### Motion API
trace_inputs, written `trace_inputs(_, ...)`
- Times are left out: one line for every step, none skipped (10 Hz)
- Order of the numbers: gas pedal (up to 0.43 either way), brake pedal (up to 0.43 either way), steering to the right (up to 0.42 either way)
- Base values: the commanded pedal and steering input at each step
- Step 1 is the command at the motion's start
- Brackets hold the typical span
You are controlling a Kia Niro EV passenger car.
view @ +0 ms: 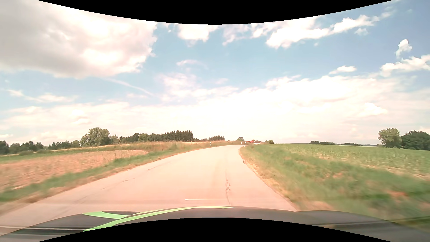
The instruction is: Follow the waypoints while adhering to traffic rules and regulations
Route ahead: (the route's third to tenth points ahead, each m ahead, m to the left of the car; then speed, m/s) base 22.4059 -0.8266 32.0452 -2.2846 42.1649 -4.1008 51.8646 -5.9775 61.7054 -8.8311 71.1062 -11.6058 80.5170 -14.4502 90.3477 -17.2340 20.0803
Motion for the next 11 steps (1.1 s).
trace_inputs(0.177,0.000,0.025)
trace_inputs(0.177,0.000,0.025)
trace_inputs(0.177,0.000,0.025)
trace_inputs(0.177,0.000,0.026)
trace_inputs(0.177,0.000,0.026)
trace_inputs(0.177,0.000,0.026)
trace_inputs(0.177,0.000,0.026)
trace_inputs(0.177,0.000,0.026)
trace_inputs(0.189,0.000,0.026)
trace_inputs(0.189,0.000,0.026)
trace_inputs(0.189,0.000,0.025)
